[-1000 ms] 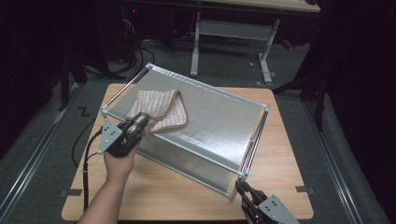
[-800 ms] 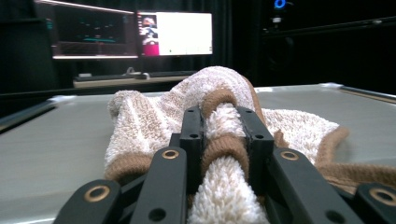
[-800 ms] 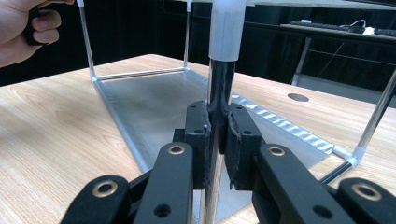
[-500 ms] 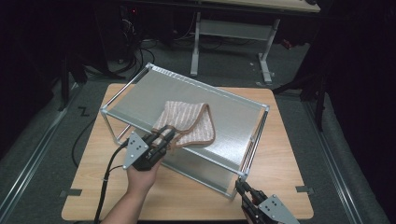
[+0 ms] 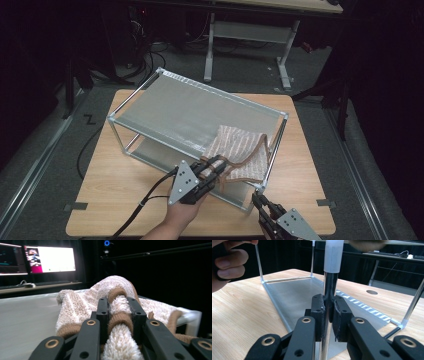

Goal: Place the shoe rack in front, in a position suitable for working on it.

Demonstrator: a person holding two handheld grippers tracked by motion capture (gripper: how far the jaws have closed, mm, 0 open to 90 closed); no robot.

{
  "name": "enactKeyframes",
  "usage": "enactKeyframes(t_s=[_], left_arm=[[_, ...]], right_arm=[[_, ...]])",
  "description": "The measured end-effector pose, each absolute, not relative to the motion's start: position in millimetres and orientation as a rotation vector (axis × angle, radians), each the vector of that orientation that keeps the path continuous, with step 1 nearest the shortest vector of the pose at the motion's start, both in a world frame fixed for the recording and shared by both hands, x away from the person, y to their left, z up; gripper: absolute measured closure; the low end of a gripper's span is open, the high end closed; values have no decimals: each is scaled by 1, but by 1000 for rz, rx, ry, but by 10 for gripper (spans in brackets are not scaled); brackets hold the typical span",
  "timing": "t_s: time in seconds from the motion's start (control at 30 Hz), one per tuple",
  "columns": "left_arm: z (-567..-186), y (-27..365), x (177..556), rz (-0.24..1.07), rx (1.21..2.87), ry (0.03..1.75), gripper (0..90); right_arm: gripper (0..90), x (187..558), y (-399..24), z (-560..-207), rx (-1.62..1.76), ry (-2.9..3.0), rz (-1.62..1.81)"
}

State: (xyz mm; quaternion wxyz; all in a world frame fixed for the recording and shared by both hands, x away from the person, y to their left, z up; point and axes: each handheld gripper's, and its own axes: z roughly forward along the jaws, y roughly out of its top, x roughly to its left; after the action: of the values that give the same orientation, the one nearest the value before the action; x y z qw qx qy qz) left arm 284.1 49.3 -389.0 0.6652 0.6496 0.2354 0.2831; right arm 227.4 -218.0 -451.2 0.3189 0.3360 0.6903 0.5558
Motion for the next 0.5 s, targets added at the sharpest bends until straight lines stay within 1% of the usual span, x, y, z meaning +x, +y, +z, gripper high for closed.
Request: enactKeyframes(t_s=[0.3, 0.5], left_arm=[[-394, 22, 272, 629, 1438, 474, 747], [-394, 25, 275, 642, 1443, 459, 748]], right_arm=[[811, 227, -218, -451, 885, 1813, 1462], [810, 228, -218, -451, 883, 1816, 1463]])
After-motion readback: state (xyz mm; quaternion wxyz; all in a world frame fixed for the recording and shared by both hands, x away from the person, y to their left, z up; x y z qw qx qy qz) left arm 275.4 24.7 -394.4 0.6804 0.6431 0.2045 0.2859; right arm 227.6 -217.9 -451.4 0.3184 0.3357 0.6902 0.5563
